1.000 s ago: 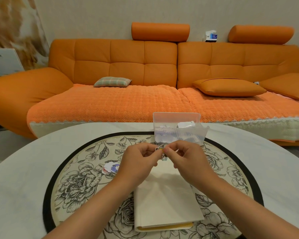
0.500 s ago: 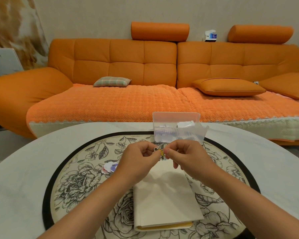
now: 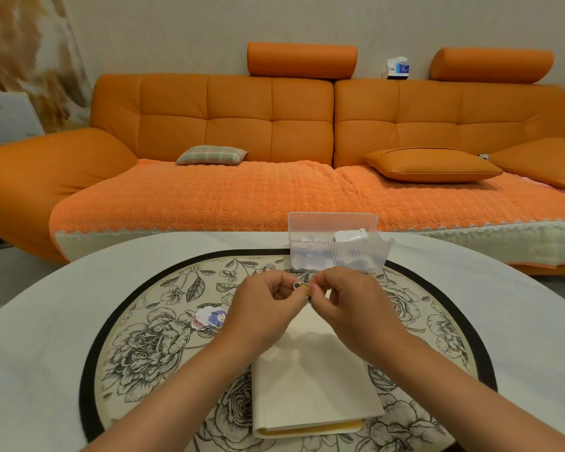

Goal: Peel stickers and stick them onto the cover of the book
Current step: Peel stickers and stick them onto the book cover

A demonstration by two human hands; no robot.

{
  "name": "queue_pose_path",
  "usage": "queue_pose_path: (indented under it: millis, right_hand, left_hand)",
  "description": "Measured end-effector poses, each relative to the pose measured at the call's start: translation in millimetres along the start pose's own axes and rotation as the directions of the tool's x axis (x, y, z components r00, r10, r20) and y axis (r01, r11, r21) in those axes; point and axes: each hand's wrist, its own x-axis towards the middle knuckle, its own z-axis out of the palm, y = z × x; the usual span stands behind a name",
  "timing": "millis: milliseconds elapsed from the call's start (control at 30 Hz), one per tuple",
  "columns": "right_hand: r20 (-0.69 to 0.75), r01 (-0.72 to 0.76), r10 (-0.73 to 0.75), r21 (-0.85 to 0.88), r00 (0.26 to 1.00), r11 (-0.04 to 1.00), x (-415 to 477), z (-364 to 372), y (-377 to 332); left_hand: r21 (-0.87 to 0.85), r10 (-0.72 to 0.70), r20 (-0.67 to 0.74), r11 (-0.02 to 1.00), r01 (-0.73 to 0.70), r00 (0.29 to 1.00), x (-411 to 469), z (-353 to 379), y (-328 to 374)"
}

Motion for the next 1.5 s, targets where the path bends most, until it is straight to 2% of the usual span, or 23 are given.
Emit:
queue_pose_path:
  millis: [100,233,367,467,567,633,700,900,1000,1200,1500]
  right_hand:
    - [-0.061,0.062,-0.066,-0.058,0.996,0.996,-3,6,1]
    - [-0.096,0.064,-0.067,-0.034,0.993,0.997,-3,7,0]
    - [-0.034,-0.046,0.051,0.125,0.998,0.991,-1,4,-4]
    - [0.048,-0.164,0.157,0.288,0.986,0.944,1,3,-3]
    - [0.073,-0.233,0.222,0.353,0.972,0.906,2,3,-3]
    - [0.058,-0.225,0.219,0.345,0.974,0.911,2,2,-4]
    - [0.023,-0.179,0.180,0.303,0.983,0.936,1,1,-5]
    - [-0.048,-0.084,0.091,0.119,0.995,0.989,-3,0,-5]
    - [-0.048,-0.038,0.041,0.055,0.998,0.998,-4,-1,-7]
    - [-0.029,-0.041,0.041,0.014,0.999,0.999,-4,-2,-8]
    - [0.009,-0.211,0.213,0.212,0.977,0.954,-2,0,-10]
  left_hand:
    - [0.000,0.003,-0.019,1.000,-0.003,1.000,-1,2,1]
    - [-0.006,0.004,-0.040,1.000,-0.005,0.999,-2,3,1]
    - [0.004,0.004,-0.061,1.000,-0.004,0.998,-3,2,3]
    - [0.050,0.027,-0.103,0.999,-0.022,0.994,-6,2,3]
    - [0.238,0.218,-0.195,0.956,-0.169,0.956,-8,-1,1]
    - [0.335,0.336,-0.182,0.905,-0.263,0.924,-9,-2,2]
    - [0.317,0.312,-0.154,0.914,-0.252,0.938,-10,-1,5]
    - [0.106,0.062,-0.112,0.993,-0.050,0.992,-12,4,9]
    - [0.047,-0.002,-0.091,0.999,0.006,0.996,-10,4,10]
    - [0.074,0.030,-0.069,0.997,-0.024,0.997,-8,3,4]
    - [0.123,0.120,-0.057,0.986,-0.112,0.991,-7,7,-4]
